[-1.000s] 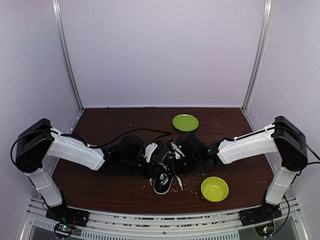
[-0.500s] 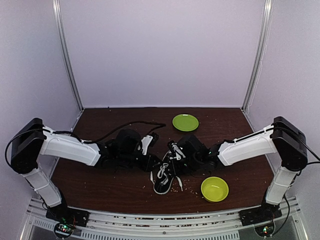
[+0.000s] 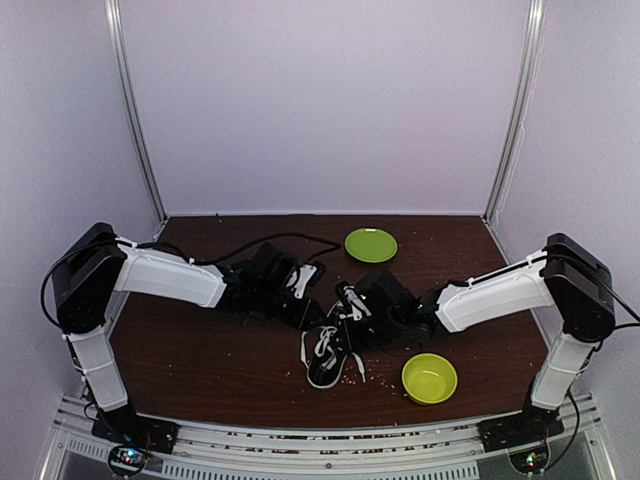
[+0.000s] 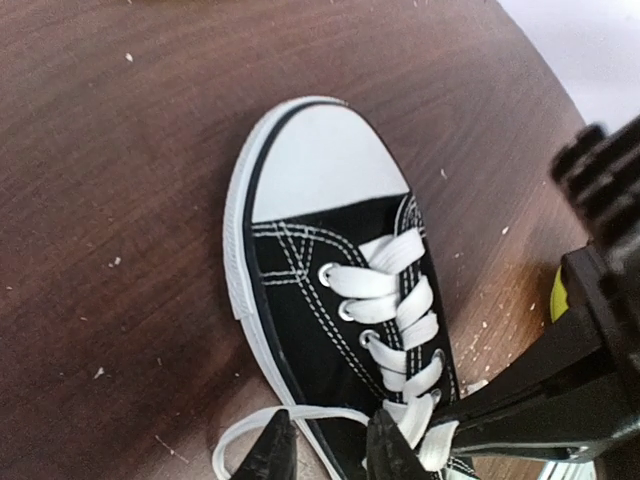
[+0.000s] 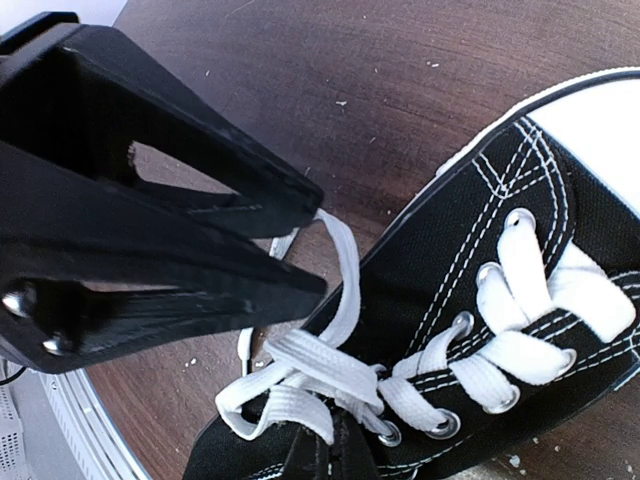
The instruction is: Tie the shoes
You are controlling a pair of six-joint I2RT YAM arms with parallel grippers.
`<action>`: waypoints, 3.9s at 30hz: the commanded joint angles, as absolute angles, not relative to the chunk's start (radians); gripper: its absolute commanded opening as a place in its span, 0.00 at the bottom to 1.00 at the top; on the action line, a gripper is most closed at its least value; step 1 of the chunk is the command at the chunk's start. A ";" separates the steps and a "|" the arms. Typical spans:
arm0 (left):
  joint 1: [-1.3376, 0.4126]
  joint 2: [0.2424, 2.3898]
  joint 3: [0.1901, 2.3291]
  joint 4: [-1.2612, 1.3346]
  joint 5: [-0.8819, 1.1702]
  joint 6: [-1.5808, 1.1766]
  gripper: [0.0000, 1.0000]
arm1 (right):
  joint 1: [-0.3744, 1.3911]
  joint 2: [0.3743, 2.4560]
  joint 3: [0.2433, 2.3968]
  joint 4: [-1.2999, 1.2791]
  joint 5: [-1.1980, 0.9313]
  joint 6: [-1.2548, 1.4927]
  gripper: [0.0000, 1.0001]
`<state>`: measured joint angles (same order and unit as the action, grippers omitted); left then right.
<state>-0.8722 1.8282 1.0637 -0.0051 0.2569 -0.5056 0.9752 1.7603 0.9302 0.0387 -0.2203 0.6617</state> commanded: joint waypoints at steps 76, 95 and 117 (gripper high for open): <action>-0.822 1.878 0.992 0.152 0.606 -0.304 0.32 | 0.980 1.761 0.957 -0.088 -0.159 0.671 0.00; -0.825 1.822 0.930 0.279 0.629 -0.339 0.00 | 0.991 1.788 0.977 -0.090 -0.156 0.670 0.00; -0.864 1.829 0.913 0.375 0.697 -0.368 0.00 | 0.991 1.827 0.986 -0.049 -0.148 0.697 0.00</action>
